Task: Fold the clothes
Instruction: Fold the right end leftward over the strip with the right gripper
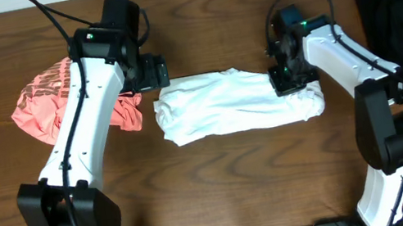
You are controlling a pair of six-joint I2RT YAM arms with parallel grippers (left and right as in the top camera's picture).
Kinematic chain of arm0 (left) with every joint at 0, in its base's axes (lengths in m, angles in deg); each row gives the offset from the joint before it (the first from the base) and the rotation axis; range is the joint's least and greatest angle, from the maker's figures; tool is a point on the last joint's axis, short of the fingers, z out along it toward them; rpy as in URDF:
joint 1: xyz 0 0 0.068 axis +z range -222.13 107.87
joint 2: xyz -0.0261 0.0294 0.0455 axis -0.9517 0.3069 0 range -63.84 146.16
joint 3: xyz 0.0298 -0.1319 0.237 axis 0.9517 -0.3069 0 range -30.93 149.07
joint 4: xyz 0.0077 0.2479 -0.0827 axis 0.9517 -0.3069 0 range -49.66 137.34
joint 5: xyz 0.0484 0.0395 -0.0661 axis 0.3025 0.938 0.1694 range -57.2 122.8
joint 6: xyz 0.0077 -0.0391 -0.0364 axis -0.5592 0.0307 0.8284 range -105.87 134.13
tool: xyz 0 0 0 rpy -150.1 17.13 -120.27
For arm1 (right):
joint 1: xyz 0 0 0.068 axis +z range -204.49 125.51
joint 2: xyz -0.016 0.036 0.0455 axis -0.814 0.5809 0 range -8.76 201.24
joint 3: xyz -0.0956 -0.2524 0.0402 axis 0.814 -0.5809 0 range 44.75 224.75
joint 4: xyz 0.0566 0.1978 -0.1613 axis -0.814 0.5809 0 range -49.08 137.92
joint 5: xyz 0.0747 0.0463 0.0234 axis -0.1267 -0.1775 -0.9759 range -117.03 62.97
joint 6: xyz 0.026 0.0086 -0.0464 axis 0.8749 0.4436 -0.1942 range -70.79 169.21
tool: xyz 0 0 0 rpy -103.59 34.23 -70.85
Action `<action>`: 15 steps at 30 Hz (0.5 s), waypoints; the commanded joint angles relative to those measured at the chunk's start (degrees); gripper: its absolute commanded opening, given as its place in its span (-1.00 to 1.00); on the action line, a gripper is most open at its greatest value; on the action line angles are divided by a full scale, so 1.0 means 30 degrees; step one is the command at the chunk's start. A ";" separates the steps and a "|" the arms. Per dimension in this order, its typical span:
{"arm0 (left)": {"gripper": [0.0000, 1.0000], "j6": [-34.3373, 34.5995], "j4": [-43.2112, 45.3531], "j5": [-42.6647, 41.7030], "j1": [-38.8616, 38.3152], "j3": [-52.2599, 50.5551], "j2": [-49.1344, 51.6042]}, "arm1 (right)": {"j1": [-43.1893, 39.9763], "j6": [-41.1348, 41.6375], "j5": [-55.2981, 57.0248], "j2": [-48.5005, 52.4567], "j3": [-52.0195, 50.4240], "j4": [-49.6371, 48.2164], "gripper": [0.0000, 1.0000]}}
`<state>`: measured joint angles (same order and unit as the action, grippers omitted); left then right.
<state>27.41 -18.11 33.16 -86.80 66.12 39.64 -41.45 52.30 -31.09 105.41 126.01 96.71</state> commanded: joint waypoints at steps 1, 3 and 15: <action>0.96 -0.0182 0.0080 0.0022 0.0029 -0.0423 -0.0131 | 0.0576 0.0532 -0.0233 0.0080 0.0015 -0.0153 -0.73; 0.96 -0.0175 0.0087 0.0029 0.0029 -0.0452 -0.0102 | 0.0823 0.0525 -0.0525 0.0073 0.0022 -0.0270 -0.14; 0.96 -0.0182 0.0284 0.0029 0.0029 -0.0452 -0.0102 | 0.1734 -0.0248 -0.5166 0.0051 0.1217 -0.0532 -0.01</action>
<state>27.41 -17.22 33.16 -86.80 65.03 39.64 -36.84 52.96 -40.31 105.41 127.04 95.27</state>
